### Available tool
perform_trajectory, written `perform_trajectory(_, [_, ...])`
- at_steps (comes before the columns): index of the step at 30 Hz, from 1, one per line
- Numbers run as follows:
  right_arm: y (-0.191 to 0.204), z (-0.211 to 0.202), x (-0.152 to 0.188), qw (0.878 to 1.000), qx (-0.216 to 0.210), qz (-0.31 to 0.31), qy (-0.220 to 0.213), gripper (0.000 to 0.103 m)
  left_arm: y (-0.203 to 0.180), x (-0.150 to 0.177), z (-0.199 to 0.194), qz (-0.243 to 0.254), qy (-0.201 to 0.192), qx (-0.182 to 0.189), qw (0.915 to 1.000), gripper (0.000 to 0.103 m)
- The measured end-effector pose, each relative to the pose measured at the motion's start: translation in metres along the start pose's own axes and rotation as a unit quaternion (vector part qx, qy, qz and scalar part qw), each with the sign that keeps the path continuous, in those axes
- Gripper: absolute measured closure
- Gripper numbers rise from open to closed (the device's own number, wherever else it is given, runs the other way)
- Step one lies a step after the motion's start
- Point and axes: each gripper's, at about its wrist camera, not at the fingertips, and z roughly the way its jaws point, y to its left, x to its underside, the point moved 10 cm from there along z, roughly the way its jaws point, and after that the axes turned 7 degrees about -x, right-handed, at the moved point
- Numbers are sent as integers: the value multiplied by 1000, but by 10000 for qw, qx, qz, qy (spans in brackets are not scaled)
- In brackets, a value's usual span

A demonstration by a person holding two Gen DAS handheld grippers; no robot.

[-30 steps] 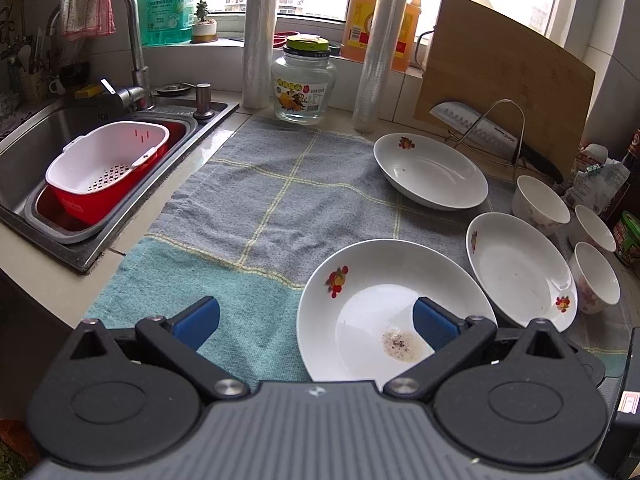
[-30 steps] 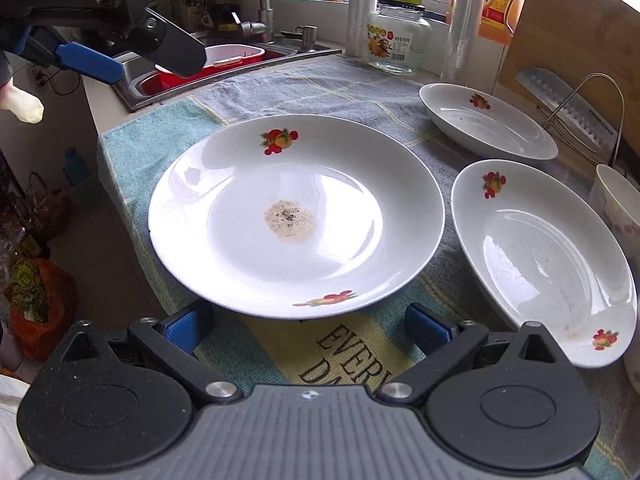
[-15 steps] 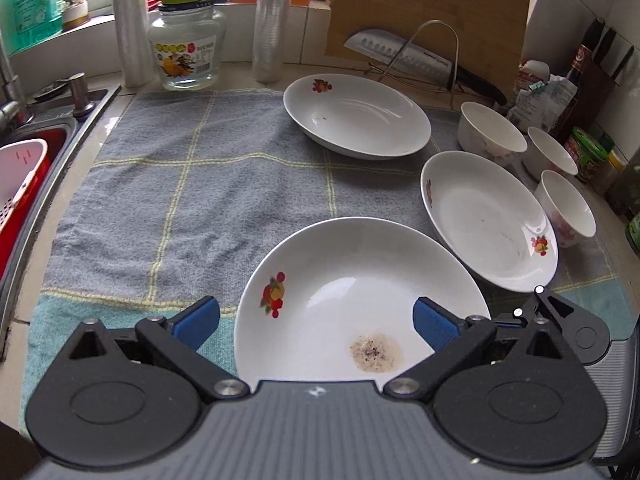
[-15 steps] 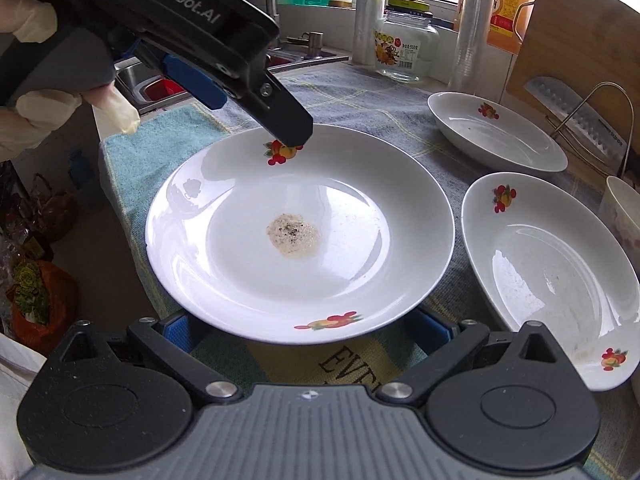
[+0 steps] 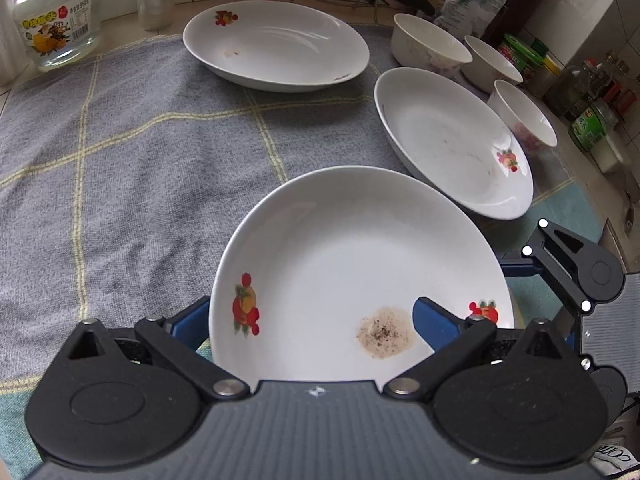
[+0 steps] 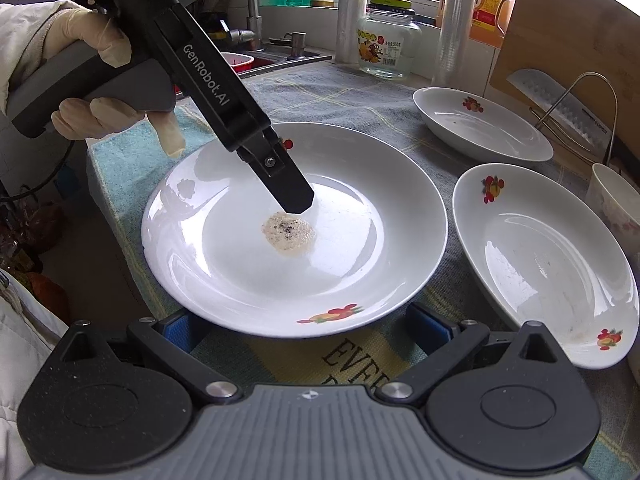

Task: Organize plates and bowls
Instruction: 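Lift the residue plate off the towel with the left tool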

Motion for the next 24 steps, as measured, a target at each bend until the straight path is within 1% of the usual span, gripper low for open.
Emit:
perform_trajectory(10, [1,-2,1,9999,-16,-26,-107,0,-5,-7,10,89,129,-384,9991,1])
perform_trajectory(16, [1,-5,3,9998,-46,-64,-206,0,-6,-4,9,214,3,-405,9990,1])
perform_trajectory(21, [0,-4,1,9998,-83,-94,-173,0,-3,-4,5,64,-1,-317,9995,1])
perform_trajectory(24, [1,-4,1,9996,-95,-109,-242,0,-4,-2,5,281,1,-374,9989,1])
